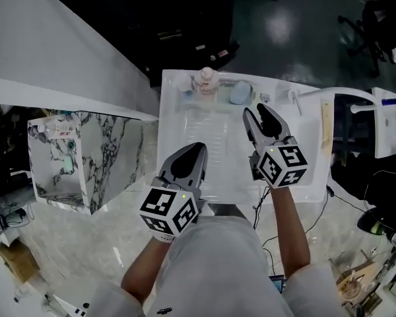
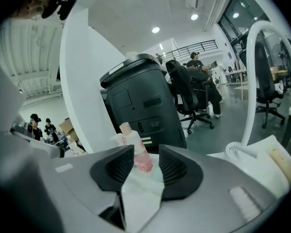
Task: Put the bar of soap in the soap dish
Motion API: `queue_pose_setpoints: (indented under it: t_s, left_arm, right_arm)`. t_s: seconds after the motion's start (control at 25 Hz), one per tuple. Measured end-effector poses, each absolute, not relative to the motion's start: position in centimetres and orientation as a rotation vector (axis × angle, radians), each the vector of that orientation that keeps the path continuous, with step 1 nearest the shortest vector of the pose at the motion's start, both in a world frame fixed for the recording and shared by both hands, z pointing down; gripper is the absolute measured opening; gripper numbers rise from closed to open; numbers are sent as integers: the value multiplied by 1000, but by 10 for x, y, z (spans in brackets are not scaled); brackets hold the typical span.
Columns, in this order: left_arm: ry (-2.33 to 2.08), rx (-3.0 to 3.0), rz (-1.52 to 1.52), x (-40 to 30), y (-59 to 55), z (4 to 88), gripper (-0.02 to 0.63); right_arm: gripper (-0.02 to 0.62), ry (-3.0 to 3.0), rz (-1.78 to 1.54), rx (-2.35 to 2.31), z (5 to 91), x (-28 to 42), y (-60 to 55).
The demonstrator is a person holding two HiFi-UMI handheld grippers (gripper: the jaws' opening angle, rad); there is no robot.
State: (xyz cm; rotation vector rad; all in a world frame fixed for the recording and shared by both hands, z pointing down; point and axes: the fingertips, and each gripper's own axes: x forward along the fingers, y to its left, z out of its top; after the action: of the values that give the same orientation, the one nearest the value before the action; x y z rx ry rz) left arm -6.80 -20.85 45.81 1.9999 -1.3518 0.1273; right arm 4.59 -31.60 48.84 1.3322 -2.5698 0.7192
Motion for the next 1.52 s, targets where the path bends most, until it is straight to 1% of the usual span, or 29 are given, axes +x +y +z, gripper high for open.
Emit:
queue_pose_setpoints:
  t_s: [0.16, 0.4, 0.6, 0.76, 0.96, 1.08, 1.12, 1.52]
  left_arm:
    - [-1361, 2008, 110, -66, -200, 448, 25]
    - [-1396, 2003, 73, -71, -186, 433, 23]
    - [-1405, 2022, 63, -69, -175, 418, 15]
    - [-1412, 2040, 63, -68, -167, 408, 12]
    - [-1446, 2047, 55, -72, -163, 399, 11]
    - [-1458, 2054, 39, -74, -162, 390, 11]
    - [-1462, 2059, 34, -74, -161, 386, 11]
    - [-1510, 2092, -6, -80, -162, 359, 9]
  right_arm:
    - [156, -2616, 669, 1293, 464, 47, -296]
    - [124, -2653, 581, 1262, 433, 48, -270]
    - [110, -2660, 649, 1226, 414, 52, -251]
    - [98, -2652, 625, 1204, 398, 55, -235]
    - [65, -2657, 543, 1238, 387, 68, -227]
    - [25, -2649, 504, 1275, 381, 81, -225]
    - [20, -2643, 483, 1287, 379, 86, -224]
    - [14, -2669, 403, 1358, 339, 108, -209]
